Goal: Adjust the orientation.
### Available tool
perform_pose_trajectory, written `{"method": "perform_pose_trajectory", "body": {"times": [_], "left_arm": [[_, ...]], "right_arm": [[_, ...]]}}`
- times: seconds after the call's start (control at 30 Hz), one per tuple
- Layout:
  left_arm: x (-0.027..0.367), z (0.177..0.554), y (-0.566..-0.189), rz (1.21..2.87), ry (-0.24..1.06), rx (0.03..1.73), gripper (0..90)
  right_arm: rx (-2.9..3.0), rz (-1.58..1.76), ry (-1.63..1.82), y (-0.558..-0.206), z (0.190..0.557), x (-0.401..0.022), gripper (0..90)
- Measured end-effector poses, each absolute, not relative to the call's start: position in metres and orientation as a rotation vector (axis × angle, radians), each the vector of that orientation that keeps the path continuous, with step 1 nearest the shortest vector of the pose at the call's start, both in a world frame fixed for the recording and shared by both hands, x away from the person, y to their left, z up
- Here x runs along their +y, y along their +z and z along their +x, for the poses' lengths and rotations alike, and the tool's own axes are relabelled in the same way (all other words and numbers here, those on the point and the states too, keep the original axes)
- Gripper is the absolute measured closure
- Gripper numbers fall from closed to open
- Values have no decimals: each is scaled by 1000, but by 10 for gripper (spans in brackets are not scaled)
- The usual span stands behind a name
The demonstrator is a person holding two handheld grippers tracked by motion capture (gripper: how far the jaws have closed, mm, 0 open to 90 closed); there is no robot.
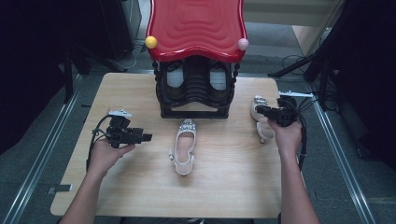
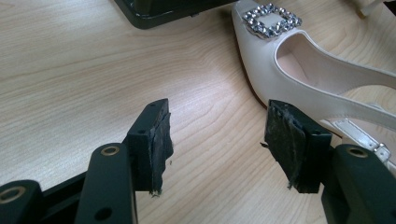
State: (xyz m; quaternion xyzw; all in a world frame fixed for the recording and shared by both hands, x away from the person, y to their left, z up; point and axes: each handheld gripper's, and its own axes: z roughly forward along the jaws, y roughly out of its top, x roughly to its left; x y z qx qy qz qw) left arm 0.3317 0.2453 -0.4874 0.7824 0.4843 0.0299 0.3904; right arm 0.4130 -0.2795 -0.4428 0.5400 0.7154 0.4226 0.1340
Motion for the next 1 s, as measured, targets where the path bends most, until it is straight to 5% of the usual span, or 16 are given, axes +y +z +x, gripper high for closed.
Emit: {"method": "perform_pose_trajectory", "body": {"times": [0.23,0.53,1.0], "left_arm": [[248,327,-489,1981,82,1239,413],[251,322,-490,1975,90,1255,413],[256,314,-494,1968,90,1273,409]], "right_arm": [[2034,1599,1231,-434,417,-292,724],[2084,1718,1104,-476,439,-292,728],[2167,1763,1025,-497,454,-281,858]]}}
